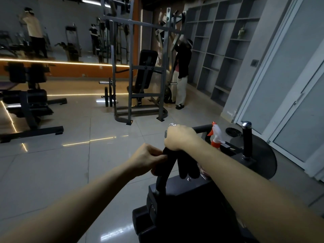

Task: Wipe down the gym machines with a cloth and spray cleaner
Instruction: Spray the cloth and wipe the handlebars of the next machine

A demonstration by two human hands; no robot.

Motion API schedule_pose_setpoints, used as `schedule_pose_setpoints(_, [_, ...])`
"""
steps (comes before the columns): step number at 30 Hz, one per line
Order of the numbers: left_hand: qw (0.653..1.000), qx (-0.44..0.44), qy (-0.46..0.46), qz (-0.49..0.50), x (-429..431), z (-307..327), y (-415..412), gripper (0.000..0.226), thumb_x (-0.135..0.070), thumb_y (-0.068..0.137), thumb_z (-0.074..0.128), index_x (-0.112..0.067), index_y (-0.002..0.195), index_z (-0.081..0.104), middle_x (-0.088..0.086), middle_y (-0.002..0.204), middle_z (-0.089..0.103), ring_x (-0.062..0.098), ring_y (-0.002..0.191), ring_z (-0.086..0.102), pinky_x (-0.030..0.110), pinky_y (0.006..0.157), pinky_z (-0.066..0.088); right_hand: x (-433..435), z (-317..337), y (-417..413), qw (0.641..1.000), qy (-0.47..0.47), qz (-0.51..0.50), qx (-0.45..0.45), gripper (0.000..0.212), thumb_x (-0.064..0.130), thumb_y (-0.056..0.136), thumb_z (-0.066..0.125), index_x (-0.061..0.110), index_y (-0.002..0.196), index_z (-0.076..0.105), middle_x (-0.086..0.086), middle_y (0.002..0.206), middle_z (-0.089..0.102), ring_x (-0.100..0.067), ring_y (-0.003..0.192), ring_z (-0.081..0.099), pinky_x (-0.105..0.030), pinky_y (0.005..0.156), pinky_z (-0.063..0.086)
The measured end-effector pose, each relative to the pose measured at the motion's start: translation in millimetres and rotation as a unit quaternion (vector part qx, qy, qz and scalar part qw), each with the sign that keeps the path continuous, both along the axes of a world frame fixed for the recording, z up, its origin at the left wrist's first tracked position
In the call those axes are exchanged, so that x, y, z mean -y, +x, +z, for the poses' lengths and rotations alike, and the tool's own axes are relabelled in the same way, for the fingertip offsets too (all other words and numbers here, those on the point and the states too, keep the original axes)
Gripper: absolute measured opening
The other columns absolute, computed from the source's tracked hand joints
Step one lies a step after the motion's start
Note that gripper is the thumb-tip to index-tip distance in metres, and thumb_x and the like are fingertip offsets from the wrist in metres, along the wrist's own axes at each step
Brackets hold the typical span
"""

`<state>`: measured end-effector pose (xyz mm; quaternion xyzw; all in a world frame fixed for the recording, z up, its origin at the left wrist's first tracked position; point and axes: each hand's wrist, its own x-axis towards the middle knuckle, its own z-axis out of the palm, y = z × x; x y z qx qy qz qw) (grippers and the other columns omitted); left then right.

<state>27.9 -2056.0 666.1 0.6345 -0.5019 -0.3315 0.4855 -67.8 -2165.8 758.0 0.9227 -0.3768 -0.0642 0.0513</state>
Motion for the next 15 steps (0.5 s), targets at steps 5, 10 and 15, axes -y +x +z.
schedule_pose_setpoints(5, [1.000, -0.003, 0.012, -0.007, -1.8, 3.7, -0.7, 0.025, -0.021, 0.097, 0.070, 0.003, 0.096, 0.078, 0.027, 0.093, 0.074, 0.044, 0.087, 0.071, 0.051, 0.078, 0.057, 20.1, 14.6, 2.9, 0.946, 0.305, -0.099, 0.054, 0.017, 0.014, 0.089, 0.045, 0.008, 0.101, 0.055, -0.012, 0.089, 0.060, -0.027, 0.066, 0.057, -0.031, 0.060, 0.043])
schedule_pose_setpoints(10, [1.000, -0.006, 0.026, -0.007, -2.3, 5.5, -2.4, 0.019, -0.021, 0.096, 0.069, -0.006, 0.099, 0.080, 0.010, 0.091, 0.079, 0.026, 0.088, 0.076, 0.046, 0.089, 0.059, 7.6, -12.6, -30.3, 0.866, 0.334, -0.166, 0.334, 0.029, 0.038, 0.086, 0.055, 0.013, 0.098, 0.062, -0.010, 0.089, 0.065, -0.026, 0.081, 0.062, -0.035, 0.078, 0.051])
schedule_pose_setpoints(15, [1.000, -0.026, 0.000, -0.008, -2.9, 1.0, -1.2, 0.022, -0.018, 0.096, 0.069, 0.001, 0.095, 0.079, 0.025, 0.091, 0.074, 0.025, 0.079, 0.071, 0.047, 0.082, 0.056, -25.1, -29.4, -45.3, 0.966, -0.052, 0.054, 0.248, 0.022, 0.039, 0.090, 0.052, 0.019, 0.099, 0.054, -0.002, 0.098, 0.057, -0.024, 0.088, 0.055, -0.034, 0.068, 0.036])
